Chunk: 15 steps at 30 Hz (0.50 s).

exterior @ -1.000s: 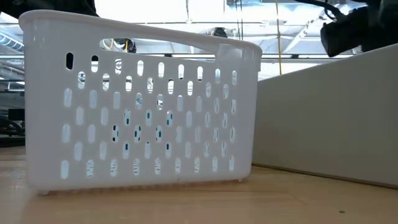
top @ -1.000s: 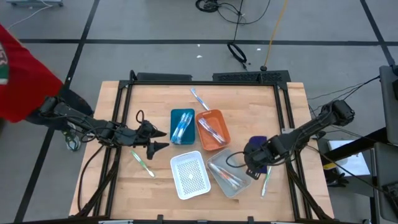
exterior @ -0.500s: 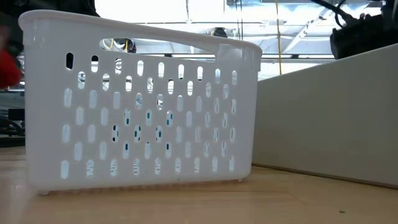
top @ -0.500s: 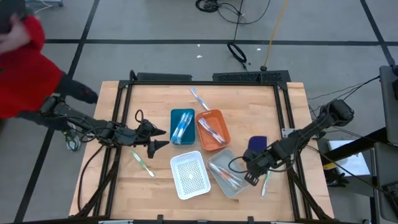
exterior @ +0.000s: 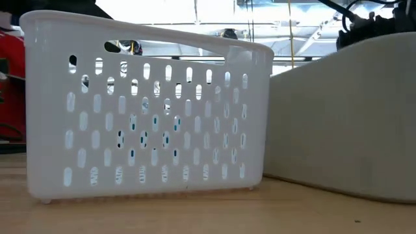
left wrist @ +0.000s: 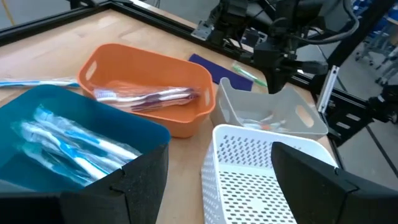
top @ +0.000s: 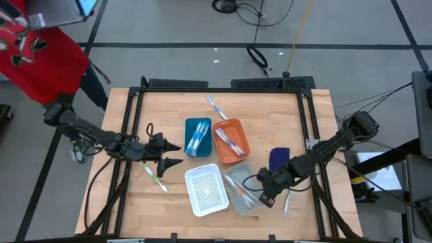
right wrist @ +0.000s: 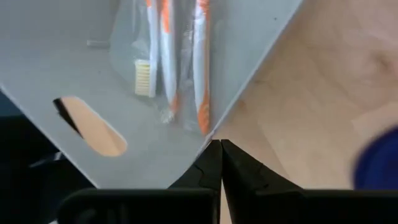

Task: Pick & Place Toothbrushes
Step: Adjust the gray bin on the table

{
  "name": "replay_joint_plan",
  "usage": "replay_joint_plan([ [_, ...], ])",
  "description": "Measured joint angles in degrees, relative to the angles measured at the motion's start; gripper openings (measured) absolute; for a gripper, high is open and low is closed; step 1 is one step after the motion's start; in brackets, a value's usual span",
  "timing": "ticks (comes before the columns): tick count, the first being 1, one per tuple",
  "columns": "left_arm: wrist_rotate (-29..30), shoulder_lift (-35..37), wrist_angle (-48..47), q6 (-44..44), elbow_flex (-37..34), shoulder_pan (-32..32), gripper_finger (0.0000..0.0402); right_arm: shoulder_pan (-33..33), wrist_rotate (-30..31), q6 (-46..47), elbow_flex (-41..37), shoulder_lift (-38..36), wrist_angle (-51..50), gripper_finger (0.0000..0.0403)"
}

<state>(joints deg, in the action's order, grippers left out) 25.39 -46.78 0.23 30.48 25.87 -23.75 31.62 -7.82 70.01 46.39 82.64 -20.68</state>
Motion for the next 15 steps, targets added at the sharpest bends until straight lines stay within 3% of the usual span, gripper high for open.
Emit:
replay_joint_plan([
  [15,0.1,0.8,0.2,-0.2,0.0,-4.2,0.0285,0.0,0.0,1.3,0.0,1.4,10.7,0.0000],
])
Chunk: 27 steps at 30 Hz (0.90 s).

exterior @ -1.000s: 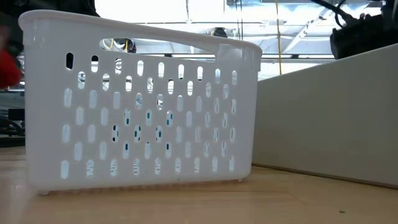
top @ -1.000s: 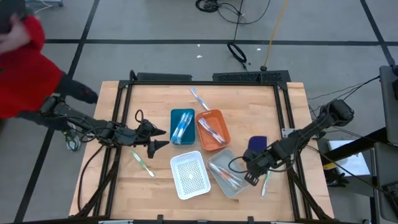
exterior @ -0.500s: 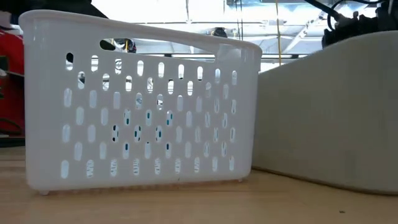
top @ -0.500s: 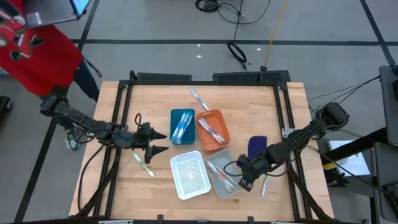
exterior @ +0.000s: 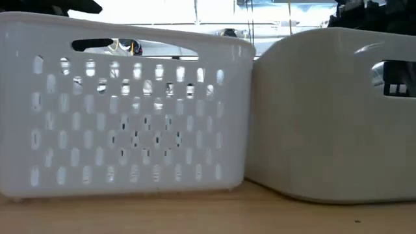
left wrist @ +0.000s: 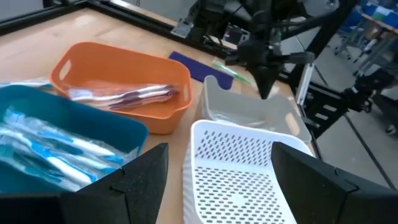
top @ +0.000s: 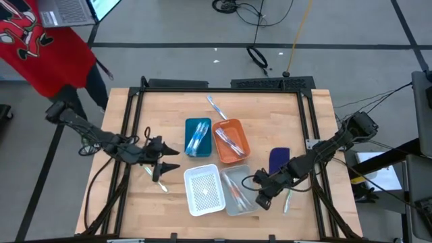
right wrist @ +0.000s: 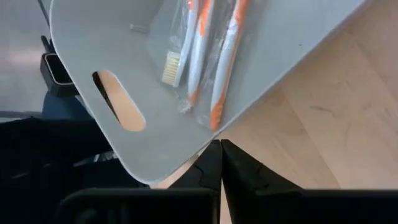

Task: Pick & Place Toothbrushes
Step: Adjust the gray bin on the table, then put the green toothbrush into the white bin

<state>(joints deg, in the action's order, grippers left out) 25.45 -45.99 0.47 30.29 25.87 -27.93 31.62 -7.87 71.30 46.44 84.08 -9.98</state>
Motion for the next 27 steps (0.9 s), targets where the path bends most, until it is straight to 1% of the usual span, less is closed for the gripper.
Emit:
replay_joint_plan([
  [3,0.0,1.2,-0.5,-0.8,0.0,-0.9,0.0285,0.0,0.6,0.0,0.0,0.0,0.2,0.0000],
  [6,0.1,2.8,-1.4,-1.5,0.0,-1.8,0.0285,0.0,1.0,0.5,0.0,-0.1,-2.5,0.0000],
  [10,0.1,4.1,-2.4,-1.6,0.0,-3.0,0.0285,0.8,2.0,3.1,1.1,-3.0,-11.4,0.0000],
  [13,0.1,4.2,-2.4,-1.6,0.0,-3.6,0.0285,1.7,1.9,6.1,3.9,-6.2,-21.4,0.0000],
  [15,0.1,4.1,-2.5,-1.7,0.0,-3.9,0.0285,2.4,1.5,9.7,5.6,-8.1,-26.6,0.0000],
  [17,0.5,4.1,-2.4,-1.7,0.0,-4.2,0.0285,3.2,-0.7,14.8,6.4,-9.4,-30.6,0.0000],
  [19,0.5,4.1,-2.4,-1.8,0.0,-4.3,0.0285,4.0,-5.8,22.2,6.4,-10.4,-33.2,0.0000],
  [21,0.6,4.1,-2.4,-2.2,0.0,-4.3,0.0285,5.2,-10.1,28.2,5.8,-10.8,-33.3,0.0000],
  [24,0.6,4.1,-2.4,-2.9,0.0,-4.3,0.0285,7.7,-9.9,33.8,5.0,-11.2,-33.2,0.0000],
  [27,0.6,4.1,-2.4,-3.2,0.0,-4.3,0.0285,9.3,-10.1,35.8,4.1,-11.2,-33.2,0.0006],
])
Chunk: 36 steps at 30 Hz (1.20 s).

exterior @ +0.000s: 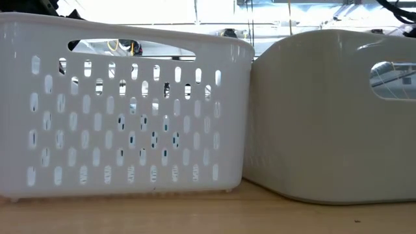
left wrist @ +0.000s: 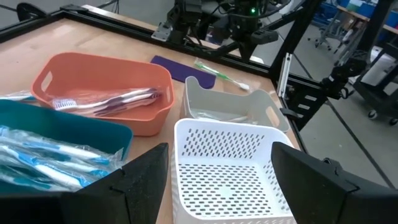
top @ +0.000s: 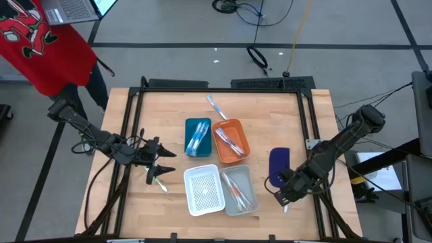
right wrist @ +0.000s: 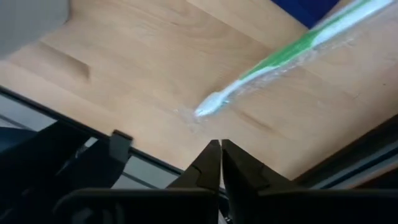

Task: Pick & Place Toothbrushes
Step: Put the green toothbrush into the white bin

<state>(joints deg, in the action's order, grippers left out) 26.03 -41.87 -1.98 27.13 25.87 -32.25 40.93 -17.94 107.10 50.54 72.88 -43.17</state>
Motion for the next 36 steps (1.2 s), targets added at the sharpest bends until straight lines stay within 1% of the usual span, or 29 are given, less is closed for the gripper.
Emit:
replay_joint_plan([
  [2,0.0,0.0,0.0,-0.5,0.0,0.0,0.0285,0.9,0.1,0.6,-0.5,0.0,0.0,0.0016],
  [6,0.0,0.0,0.0,-1.2,0.0,0.0,0.0285,2.3,2.7,3.4,-1.0,0.0,0.0,0.0051],
  [10,0.0,0.0,0.0,-1.2,0.0,0.0,0.0285,3.4,3.2,6.4,-1.0,0.0,-1.2,0.0102],
  [14,0.0,0.0,0.0,-1.2,0.0,0.0,0.0285,3.9,7.4,11.9,-1.6,0.0,-3.6,0.0159],
  [17,0.0,0.0,0.0,-1.6,0.0,0.0,0.0285,3.8,7.6,16.2,-4.2,0.0,-1.7,0.0199],
  [19,0.0,0.0,0.0,-1.8,0.0,0.0,0.0285,3.9,7.6,17.6,-6.3,0.0,1.5,0.0222],
  [22,0.0,0.0,0.0,-1.8,0.0,0.0,0.0285,3.8,7.5,20.0,-9.5,0.0,5.4,0.0250],
  [25,0.0,0.0,0.0,-1.8,0.0,0.0,0.0285,3.8,7.6,23.7,-12.1,0.0,7.7,0.0264],
  [29,0.0,0.0,0.0,-1.7,0.0,0.0,0.0285,3.8,7.4,25.4,-15.6,0.0,13.0,0.0268],
  [32,0.0,0.0,0.0,-1.7,0.0,0.0,0.0285,3.8,7.1,26.9,-17.9,-0.1,15.2,0.0262],
  [36,0.0,0.0,0.0,-1.6,0.0,0.0,0.0285,3.7,7.1,27.3,-19.5,-0.2,15.6,0.0241],
])
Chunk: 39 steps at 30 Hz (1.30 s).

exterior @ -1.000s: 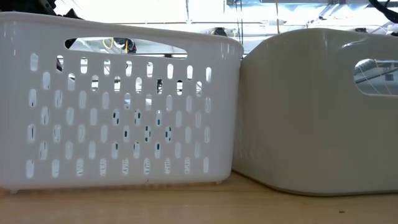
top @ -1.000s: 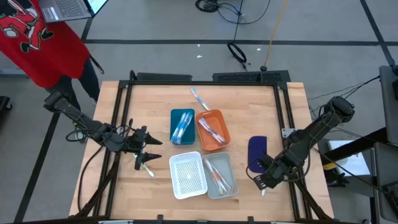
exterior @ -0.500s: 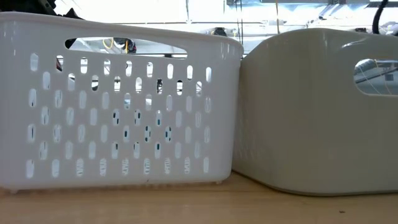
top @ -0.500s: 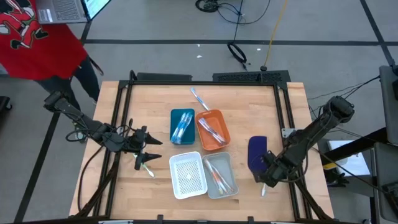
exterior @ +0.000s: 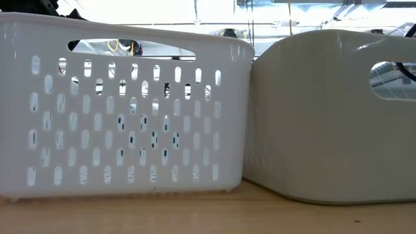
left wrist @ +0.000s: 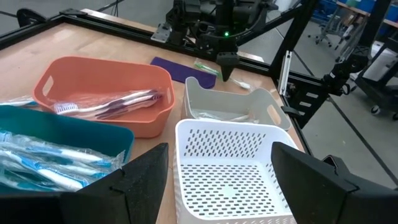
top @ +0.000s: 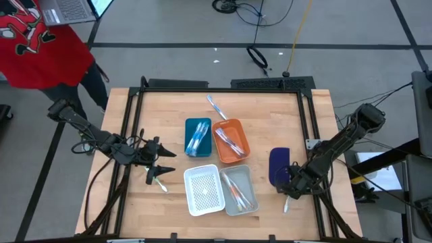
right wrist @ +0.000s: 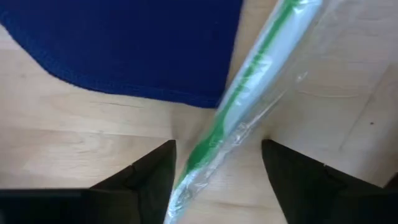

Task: Pick & Place Toothbrushes
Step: Put the green toothbrush into the white bin

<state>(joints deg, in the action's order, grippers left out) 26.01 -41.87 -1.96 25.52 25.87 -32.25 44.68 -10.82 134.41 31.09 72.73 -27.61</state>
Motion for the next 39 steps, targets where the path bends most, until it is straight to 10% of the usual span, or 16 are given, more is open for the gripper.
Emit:
replay_joint_plan([
  [17,0.0,0.0,0.0,-0.9,0.0,0.0,0.0285,-0.5,-3.6,-0.2,-0.6,0.1,0.3,0.0018],
  [39,0.0,0.0,0.0,-2.5,0.0,0.0,0.0285,-0.6,-5.4,-1.3,12.3,-9.8,-24.1,0.0012],
])
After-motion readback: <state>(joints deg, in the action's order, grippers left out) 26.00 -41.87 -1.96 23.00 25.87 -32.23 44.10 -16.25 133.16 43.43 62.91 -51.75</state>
